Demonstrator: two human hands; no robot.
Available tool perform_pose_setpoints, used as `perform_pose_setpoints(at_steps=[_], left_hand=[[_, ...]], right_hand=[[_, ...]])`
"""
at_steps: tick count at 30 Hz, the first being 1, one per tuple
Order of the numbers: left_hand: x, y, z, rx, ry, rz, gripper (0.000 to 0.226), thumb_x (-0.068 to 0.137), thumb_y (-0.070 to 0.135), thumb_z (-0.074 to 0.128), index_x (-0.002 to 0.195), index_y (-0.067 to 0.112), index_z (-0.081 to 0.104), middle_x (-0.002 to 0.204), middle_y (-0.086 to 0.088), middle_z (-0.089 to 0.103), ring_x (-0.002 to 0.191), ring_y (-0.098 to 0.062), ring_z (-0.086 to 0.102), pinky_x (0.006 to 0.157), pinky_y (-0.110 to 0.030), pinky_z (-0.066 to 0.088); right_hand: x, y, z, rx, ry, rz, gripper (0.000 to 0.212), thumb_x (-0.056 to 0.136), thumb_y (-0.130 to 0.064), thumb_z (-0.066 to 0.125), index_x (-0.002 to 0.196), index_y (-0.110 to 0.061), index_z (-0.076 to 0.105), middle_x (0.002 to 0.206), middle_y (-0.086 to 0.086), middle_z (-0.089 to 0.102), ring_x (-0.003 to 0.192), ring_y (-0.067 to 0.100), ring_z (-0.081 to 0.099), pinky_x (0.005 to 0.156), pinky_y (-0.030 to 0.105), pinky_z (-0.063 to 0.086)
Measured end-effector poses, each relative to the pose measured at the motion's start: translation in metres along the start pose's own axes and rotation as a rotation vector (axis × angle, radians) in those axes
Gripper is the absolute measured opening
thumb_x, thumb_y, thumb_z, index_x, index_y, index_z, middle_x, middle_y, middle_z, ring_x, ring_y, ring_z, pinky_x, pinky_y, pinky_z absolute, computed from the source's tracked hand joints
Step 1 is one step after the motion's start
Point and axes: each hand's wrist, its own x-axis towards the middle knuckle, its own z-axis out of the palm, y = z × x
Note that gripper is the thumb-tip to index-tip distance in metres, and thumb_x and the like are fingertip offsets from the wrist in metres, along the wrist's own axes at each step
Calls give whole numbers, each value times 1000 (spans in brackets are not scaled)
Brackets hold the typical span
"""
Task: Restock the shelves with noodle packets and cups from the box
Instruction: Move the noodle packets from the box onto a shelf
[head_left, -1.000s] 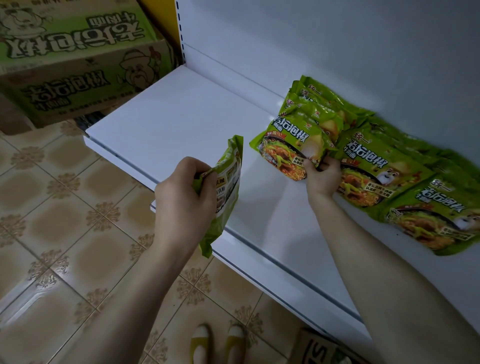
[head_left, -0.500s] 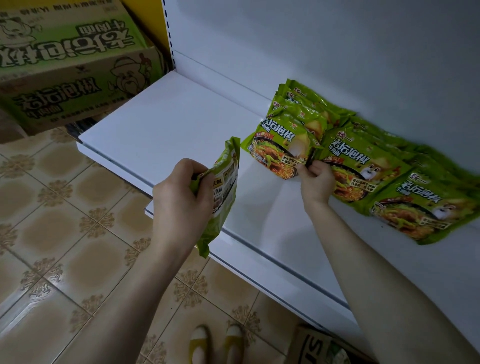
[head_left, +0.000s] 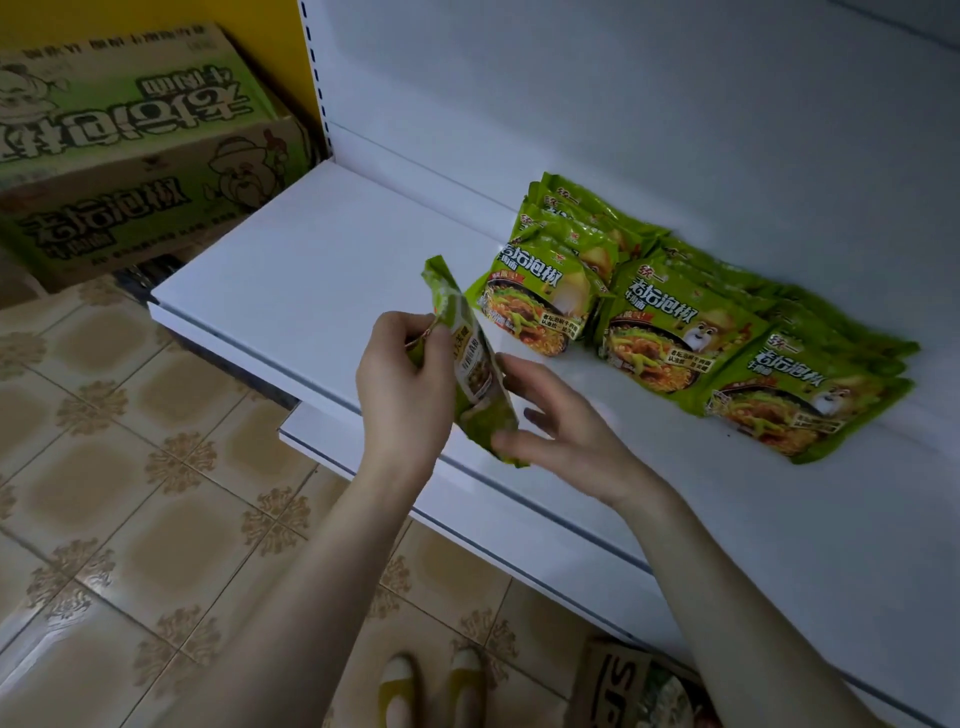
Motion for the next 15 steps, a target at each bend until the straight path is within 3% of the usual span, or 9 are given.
perform_pose_setpoints(at_steps=[2, 4, 7, 10, 13, 15], left_hand=[[0, 5, 7, -42, 0, -49, 6, 92, 16, 49, 90, 12, 52, 79, 10, 52, 76, -12, 53, 67, -31, 45], [-2, 10, 13, -87, -23, -73, 6, 92, 15, 48, 90, 11, 52, 80, 10, 52, 79, -14, 53, 69, -30, 46], [-4, 12, 20, -139, -99, -76, 9, 92, 16, 49, 85, 15, 54, 82, 8, 57, 85, -19, 58, 77, -35, 51], [-4, 9, 22, -190, -235, -13, 13, 92, 27, 51, 81, 25, 59, 86, 4, 64, 90, -19, 63, 84, -43, 53], [-4, -4, 15, -133, -205, 49, 13, 92, 32, 53, 96, 23, 59, 101, 5, 64, 92, -5, 58, 81, -20, 49], [-1, -17, 9, -23, -124, 13, 29, 90, 31, 57, 116, 19, 54, 123, 2, 56, 103, 1, 51, 85, -18, 45]], right_hand=[[-2, -2, 7, -80, 28, -15, 74, 75, -22, 75, 134, -38, 33, 131, -23, 44, 117, -19, 39, 87, 1, 35], [-1, 0, 15, -128, 163, -77, 70, 75, -16, 75, 132, -31, 37, 123, -19, 49, 106, -20, 45, 80, -3, 37], [1, 9, 18, -189, 380, -140, 55, 82, -6, 65, 132, -18, 45, 114, -7, 59, 99, -7, 54, 84, 11, 47], [-6, 12, 9, -109, 419, -144, 45, 86, 0, 56, 124, -24, 50, 99, -12, 63, 85, -8, 58, 75, 12, 47], [-15, 14, -7, 47, 447, -108, 35, 88, 2, 53, 107, -28, 56, 101, 7, 66, 88, 7, 62, 80, 24, 50], [-23, 16, -20, 180, 438, -68, 32, 89, 1, 52, 103, -27, 58, 98, -1, 68, 87, 6, 65, 78, 25, 53]])
